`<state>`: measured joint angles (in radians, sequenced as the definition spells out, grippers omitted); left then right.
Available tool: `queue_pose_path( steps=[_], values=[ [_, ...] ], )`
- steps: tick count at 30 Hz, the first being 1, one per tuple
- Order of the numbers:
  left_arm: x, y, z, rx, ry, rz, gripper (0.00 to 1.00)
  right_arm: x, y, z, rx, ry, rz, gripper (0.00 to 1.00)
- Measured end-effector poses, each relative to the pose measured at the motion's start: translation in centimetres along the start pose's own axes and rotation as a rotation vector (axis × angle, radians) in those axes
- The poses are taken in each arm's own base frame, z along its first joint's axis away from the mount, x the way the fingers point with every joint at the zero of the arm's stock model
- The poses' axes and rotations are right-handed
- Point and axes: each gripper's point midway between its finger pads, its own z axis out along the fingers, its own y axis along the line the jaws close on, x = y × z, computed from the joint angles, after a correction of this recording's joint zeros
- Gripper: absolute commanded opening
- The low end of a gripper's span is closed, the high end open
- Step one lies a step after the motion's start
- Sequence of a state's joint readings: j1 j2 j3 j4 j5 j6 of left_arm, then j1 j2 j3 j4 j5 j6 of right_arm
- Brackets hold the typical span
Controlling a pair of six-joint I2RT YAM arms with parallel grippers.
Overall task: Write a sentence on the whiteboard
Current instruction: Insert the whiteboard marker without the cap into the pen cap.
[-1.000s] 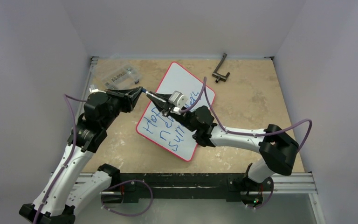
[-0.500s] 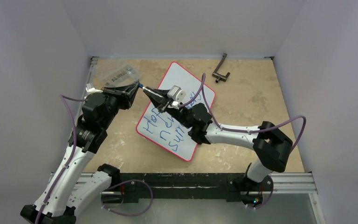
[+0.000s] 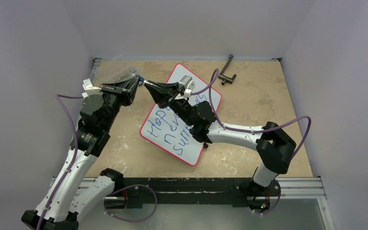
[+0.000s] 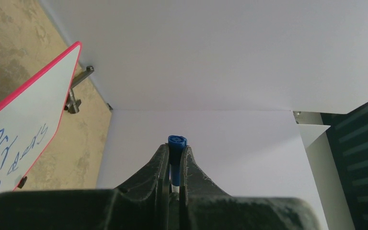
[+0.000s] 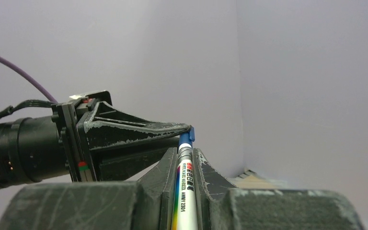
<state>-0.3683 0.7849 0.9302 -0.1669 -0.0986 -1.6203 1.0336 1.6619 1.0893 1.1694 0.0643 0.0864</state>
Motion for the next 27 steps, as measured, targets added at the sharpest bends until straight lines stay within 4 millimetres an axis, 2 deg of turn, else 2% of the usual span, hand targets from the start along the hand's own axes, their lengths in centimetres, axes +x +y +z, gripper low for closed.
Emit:
queue_pose_path(
  steps=[18, 27],
  values=[
    [-0.7, -5.0, -1.9, 0.153, -0.034, 0.078, 0.0, -3.6, 2.1, 3.0, -0.127, -0.027, 0.259, 0.0],
    [-1.9, -6.2, -2.2, 0.195, -0.104, 0.077, 0.0, -3.9, 2.6, 5.0, -0.242, 0.042, 0.317, 0.0]
  ],
)
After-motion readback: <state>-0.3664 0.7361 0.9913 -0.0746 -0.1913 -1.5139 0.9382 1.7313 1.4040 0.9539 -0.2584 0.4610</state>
